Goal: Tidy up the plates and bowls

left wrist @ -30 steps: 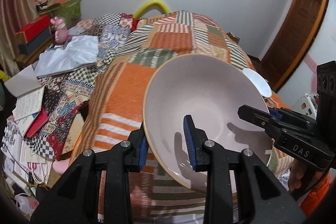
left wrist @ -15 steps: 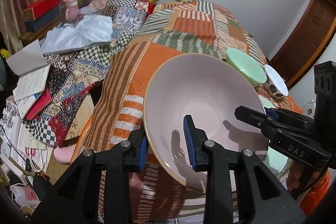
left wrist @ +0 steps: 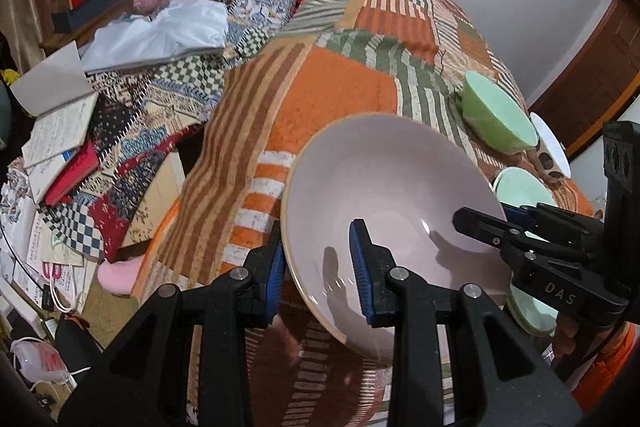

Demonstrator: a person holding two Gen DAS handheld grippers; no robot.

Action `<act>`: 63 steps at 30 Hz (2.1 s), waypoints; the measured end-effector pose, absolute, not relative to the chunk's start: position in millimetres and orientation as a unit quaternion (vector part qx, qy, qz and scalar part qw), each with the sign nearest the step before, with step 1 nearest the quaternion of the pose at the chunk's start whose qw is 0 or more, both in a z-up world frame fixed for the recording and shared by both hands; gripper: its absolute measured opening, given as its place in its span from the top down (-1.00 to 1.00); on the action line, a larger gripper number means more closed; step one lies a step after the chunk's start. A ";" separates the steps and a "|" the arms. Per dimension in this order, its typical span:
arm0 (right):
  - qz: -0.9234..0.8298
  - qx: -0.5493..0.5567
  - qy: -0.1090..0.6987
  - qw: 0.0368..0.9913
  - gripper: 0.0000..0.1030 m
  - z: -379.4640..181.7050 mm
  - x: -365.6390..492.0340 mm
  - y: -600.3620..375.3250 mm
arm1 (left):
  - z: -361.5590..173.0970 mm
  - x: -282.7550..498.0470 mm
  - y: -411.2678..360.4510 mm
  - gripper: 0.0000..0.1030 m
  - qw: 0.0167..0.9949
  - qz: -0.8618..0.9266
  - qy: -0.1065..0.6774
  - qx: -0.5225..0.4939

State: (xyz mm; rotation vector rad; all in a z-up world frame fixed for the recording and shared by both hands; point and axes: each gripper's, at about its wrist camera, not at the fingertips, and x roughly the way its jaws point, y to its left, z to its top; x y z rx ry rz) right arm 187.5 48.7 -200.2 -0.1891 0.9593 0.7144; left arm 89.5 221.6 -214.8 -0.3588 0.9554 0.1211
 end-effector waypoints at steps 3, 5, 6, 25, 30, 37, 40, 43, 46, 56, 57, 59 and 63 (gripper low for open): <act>0.330 -0.083 0.434 0.834 0.50 -186.8 187.9 38.6 | -201.1 89.1 220.9 0.40 0.879 0.063 0.445 -0.158; 0.323 -0.077 0.424 0.843 0.50 -177.9 187.7 29.8 | -188.7 89.1 218.9 0.40 0.887 0.070 0.434 -0.141; 0.319 -0.073 0.418 0.847 0.50 -173.2 187.9 24.9 | -180.4 88.7 216.1 0.40 0.893 0.072 0.425 -0.130; 0.226 -0.061 0.361 0.903 0.49 -133.3 206.5 -58.6 | -118.9 126.6 147.7 0.03 0.927 0.032 0.361 -0.093; 0.218 -0.045 0.378 0.898 0.46 -142.0 221.8 -75.8 | -114.2 148.1 129.0 -0.28 0.932 0.020 0.355 -0.074; 0.210 -0.030 0.395 0.894 -0.02 -152.2 241.7 -91.6 | -120.7 190.4 110.6 -0.41 0.926 0.003 0.372 -0.062; 0.217 -0.012 0.409 0.886 -0.02 -156.6 252.9 -95.7 | -129.4 210.0 105.7 -0.46 0.918 -0.009 0.392 -0.064; 0.224 0.006 0.420 0.880 -0.02 -162.4 263.5 -98.2 | -139.5 229.9 100.5 -0.46 0.910 -0.014 0.410 -0.062; 0.222 0.010 0.425 0.877 -0.02 -168.1 272.4 -96.9 | -150.2 248.2 94.5 -0.46 0.903 -0.020 0.426 -0.060; 0.229 0.052 0.459 0.857 0.07 -188.8 300.9 -97.9 | -180.6 287.5 81.5 -0.42 0.885 -0.024 0.464 -0.037; 0.229 0.050 0.462 0.855 0.07 -190.4 302.0 -96.5 | -184.0 291.5 80.6 -0.34 0.882 -0.026 0.468 -0.037; 0.226 0.048 0.466 0.854 0.09 -193.5 304.7 -94.8 | -188.6 297.2 79.3 -0.18 0.878 -0.025 0.477 -0.035; 0.224 0.056 0.471 0.851 0.20 -196.6 311.2 -94.8 | -199.6 309.9 75.4 0.01 0.868 -0.031 0.494 -0.037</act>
